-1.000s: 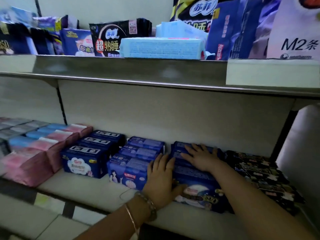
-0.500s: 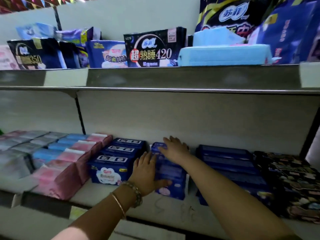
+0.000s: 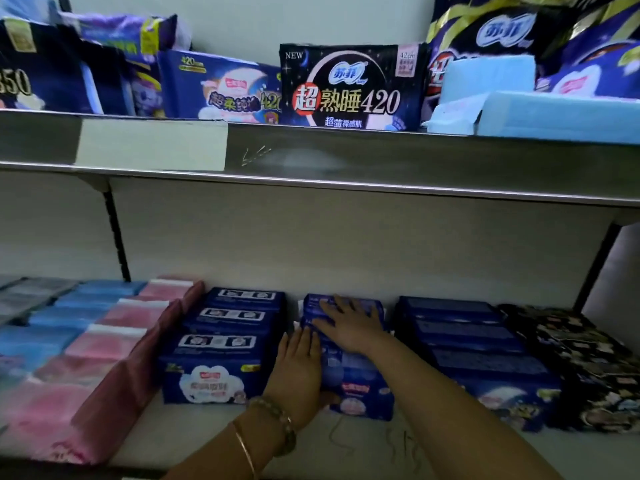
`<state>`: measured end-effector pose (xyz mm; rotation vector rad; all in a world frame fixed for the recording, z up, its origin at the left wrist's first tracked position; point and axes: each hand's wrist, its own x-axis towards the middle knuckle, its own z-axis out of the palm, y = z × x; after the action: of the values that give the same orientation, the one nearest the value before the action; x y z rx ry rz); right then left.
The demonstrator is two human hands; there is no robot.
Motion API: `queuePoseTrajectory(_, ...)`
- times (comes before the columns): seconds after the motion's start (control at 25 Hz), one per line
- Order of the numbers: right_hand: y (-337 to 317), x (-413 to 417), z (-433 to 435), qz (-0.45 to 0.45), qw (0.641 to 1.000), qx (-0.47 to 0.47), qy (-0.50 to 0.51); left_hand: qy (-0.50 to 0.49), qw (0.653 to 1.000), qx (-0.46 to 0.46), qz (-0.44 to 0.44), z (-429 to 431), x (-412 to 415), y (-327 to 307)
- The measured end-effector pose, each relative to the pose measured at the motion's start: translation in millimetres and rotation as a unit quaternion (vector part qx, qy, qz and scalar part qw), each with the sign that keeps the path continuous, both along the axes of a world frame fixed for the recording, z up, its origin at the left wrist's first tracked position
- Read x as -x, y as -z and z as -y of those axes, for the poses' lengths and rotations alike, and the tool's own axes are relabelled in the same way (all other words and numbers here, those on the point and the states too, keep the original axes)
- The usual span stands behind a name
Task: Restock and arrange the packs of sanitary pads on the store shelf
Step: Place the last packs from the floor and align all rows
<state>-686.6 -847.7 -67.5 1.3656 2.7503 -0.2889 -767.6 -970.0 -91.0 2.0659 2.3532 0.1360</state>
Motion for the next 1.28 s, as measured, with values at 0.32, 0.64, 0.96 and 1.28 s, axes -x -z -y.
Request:
queuePoseTrajectory(0.32,2.5,-18.3,-9.5,-0.006,1.0,-0.008,-0.003,0.022,0.999,-0.01,0.023,-8.4,-14.3,4.2)
queuePoseTrajectory(0.64,7.7,-16.8,-17.1,0.006,1.0,-0.009,-0.017,0.009,1.0,-0.01,-0.007,-8.6,-18.2,2.2)
queuePoseTrajectory(0.96,10.2,-13.1,-27.1,-0.003,1.0,-0.026,-0.013,-0.007,0.999,-0.041,0.004,-16.9,-18.4,5.9)
queuePoseTrajectory(1.28,6.3,-15.2,-24.1,0.005,0.999,-0.033,-0.007,0.044,0.997,-0.037,0.048,-7.7,-13.2,-5.5)
